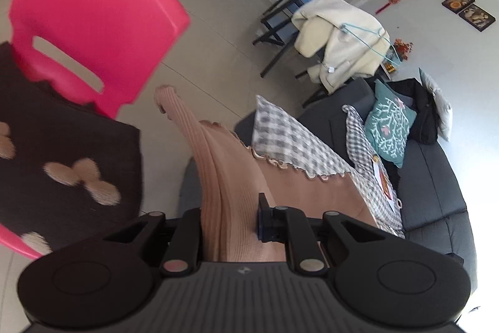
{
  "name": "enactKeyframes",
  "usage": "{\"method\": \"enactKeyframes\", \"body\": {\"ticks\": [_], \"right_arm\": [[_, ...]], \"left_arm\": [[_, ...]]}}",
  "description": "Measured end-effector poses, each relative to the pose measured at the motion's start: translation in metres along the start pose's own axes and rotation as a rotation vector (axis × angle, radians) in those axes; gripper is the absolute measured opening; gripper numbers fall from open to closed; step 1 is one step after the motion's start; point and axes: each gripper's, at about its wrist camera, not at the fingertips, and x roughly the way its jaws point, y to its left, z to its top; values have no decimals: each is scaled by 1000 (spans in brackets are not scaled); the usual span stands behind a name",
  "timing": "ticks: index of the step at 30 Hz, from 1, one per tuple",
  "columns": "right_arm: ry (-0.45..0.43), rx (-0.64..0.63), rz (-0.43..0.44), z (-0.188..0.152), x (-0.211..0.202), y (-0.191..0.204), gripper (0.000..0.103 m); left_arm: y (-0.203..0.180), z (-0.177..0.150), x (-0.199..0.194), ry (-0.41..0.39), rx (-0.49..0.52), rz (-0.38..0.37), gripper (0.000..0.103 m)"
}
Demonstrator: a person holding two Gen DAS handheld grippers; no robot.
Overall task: Fold clothes
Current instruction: 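Grasp the folded top with both grippers and lift it off the quilt, then carry the folded top with both grippers and drape it over the pink chair back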
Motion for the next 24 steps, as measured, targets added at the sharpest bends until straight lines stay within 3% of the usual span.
{"method": "enactKeyframes", "body": {"ticks": [8, 14, 21, 24], "right_arm": [[99, -52, 36, -12, 112, 94, 20], [164, -99, 9, -34, 185, 133, 20], [207, -109, -34, -57, 246, 143, 20], [239, -125, -107, -72, 269, 137, 22]], "left_arm": [[93, 53, -57, -86, -43, 137, 14], [158, 82, -73, -135, -75, 205, 14], [210, 97, -49, -171, -33, 312, 14], [227, 85, -16, -144, -12, 433, 20]]}}
